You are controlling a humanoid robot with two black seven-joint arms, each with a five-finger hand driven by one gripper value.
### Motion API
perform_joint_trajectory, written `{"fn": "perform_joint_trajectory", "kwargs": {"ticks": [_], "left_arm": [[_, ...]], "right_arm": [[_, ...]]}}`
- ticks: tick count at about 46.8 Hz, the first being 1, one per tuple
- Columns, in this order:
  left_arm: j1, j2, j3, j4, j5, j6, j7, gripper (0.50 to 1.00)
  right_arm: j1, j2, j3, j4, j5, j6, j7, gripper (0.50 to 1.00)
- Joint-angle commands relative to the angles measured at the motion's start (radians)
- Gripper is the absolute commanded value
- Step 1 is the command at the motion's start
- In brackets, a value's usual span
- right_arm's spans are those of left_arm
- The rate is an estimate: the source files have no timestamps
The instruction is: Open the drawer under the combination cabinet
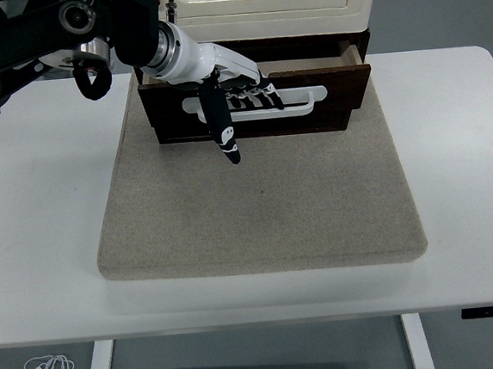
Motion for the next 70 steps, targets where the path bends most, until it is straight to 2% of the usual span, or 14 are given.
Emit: {"fn": "perform_joint_trajectory", "kwargs": {"ticks": [1,70], "left_arm": [[0.0,0.001,0.0,-0.006,-0.001,-0.008,0.0,1.0],[-0.003,0.04,-0.017,-0.054,-0.051,-0.07,-0.002,1.0]], "right_arm": [[0.0,0.0,0.001,0.0,0.0,0.0,0.0,0.926],[0.0,0.0,-0.001,0.0,0.0,0.0,0.0,0.926]]}}
